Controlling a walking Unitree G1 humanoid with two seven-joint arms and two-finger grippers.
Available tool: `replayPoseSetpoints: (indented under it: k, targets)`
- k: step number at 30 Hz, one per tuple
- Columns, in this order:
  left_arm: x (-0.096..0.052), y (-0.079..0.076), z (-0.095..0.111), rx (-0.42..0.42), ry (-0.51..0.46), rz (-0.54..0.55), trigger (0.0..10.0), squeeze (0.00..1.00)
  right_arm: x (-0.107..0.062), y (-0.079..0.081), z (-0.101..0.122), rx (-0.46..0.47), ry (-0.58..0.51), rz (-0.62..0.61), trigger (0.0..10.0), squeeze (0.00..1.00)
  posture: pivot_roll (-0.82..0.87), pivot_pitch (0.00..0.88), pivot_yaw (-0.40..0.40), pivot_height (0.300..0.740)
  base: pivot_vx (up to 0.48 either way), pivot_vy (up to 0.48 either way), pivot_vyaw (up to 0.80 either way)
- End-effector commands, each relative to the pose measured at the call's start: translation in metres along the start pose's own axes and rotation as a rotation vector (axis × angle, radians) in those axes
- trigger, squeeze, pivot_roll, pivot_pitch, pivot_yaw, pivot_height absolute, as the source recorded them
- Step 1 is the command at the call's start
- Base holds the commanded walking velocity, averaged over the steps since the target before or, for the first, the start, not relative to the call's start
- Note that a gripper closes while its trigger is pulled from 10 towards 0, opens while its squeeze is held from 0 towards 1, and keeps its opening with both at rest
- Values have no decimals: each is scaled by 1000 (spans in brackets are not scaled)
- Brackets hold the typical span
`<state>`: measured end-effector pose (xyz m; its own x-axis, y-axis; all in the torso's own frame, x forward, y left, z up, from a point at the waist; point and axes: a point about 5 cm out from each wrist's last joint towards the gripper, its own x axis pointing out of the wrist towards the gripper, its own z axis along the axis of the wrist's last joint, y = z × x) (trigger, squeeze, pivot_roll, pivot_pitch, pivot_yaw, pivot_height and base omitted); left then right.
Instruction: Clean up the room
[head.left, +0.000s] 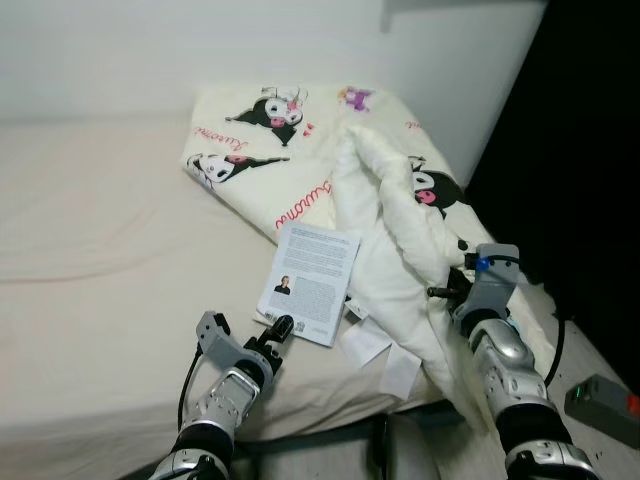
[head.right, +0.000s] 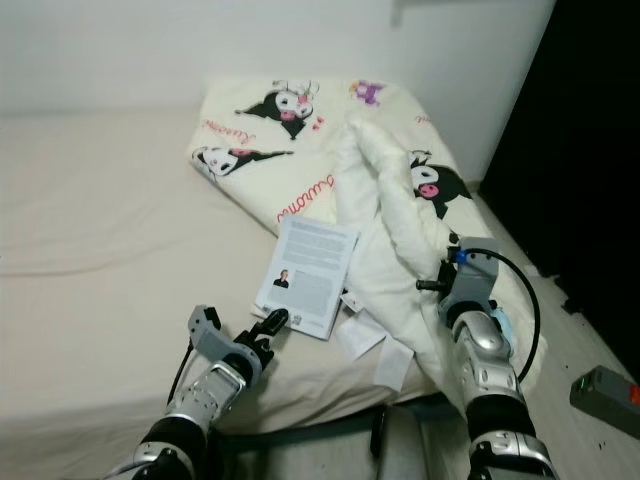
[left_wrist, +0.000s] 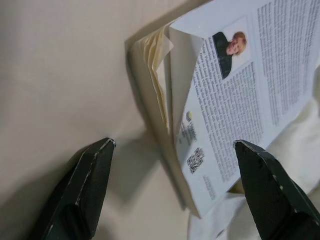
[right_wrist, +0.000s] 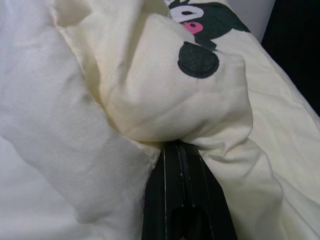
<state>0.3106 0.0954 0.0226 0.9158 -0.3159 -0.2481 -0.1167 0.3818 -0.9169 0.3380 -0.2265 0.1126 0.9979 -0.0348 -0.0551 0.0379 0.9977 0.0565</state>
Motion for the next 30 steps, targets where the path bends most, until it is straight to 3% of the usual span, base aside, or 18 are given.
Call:
replayPoseSetpoints:
  k: [1,6,13,20,30]
  targets:
    - [5,-18,-63,-130,172,-20,10000,0,-2,3,-2,12,11,10,10000,0,-190,253,-43,342,0,0,0]
    - [10,-28,-63,-166,157,-61,10000,0,-6,6,1,13,3,21,10000,0,-219,273,-46,342,0,0,0]
    - [18,-59,-68,-222,173,-226,10000,0,-15,7,8,9,1,31,10000,0,-236,301,-48,342,0,0,0]
    - [19,-77,-73,-249,205,-358,10000,0,-17,9,12,14,-1,33,10000,0,-233,306,-48,342,0,0,0]
    - [21,-92,-82,-247,183,-379,10000,0,-23,16,19,23,-5,46,10000,0,-265,306,-41,342,0,0,0]
